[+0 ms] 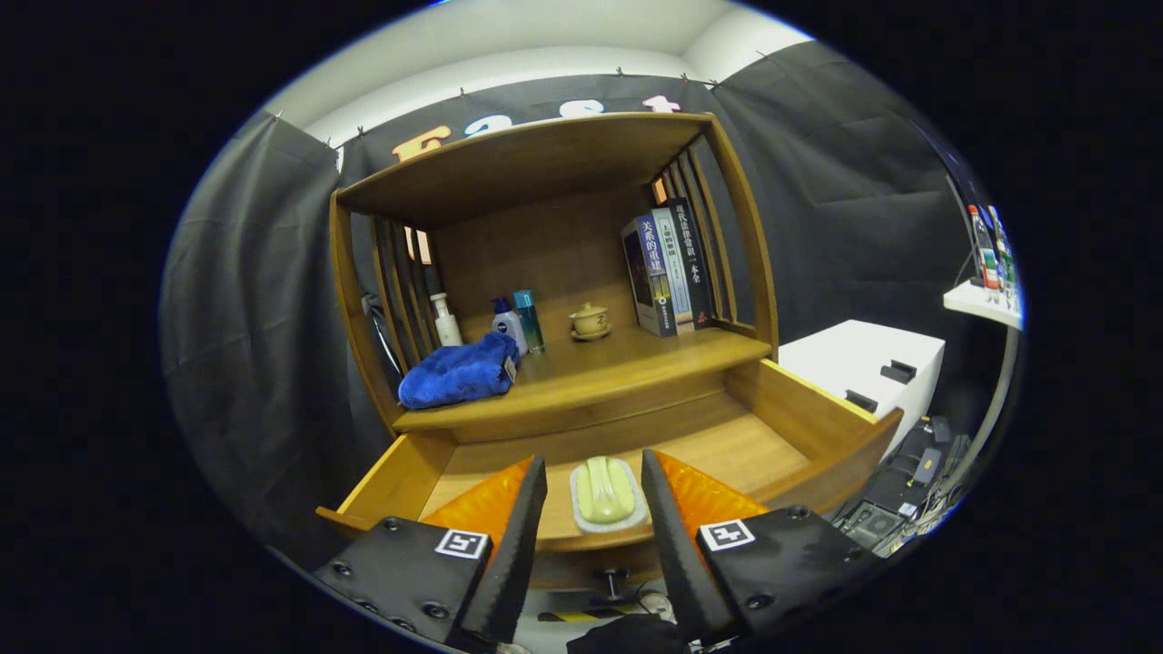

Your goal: Pull open the drawer, take out the items inside it, and place them on the countertop above the cabinet.

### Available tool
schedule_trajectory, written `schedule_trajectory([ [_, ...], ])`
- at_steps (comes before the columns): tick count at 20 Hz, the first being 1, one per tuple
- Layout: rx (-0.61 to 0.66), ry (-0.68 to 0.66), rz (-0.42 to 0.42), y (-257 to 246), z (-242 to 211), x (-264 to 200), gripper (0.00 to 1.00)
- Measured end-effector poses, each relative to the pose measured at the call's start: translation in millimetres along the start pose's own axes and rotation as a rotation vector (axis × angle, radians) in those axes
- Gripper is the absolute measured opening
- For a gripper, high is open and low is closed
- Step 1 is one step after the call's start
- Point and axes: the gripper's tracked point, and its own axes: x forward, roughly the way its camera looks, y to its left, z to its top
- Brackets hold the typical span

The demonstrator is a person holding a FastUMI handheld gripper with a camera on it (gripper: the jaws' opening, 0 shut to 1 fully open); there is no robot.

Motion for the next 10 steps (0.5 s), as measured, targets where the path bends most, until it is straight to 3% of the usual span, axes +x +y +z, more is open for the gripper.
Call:
schedule_trajectory([
  [7, -0.024, 0.144, 0.018, 18.5, 14.5, 50.5, 0.92],
  [8, -0.041, 0.164, 0.022, 20.4, 11.5, 57.4, 0.99],
  [10, -0.071, 0.206, 0.024, 22.7, 9.5, 72.3, 0.99],
])
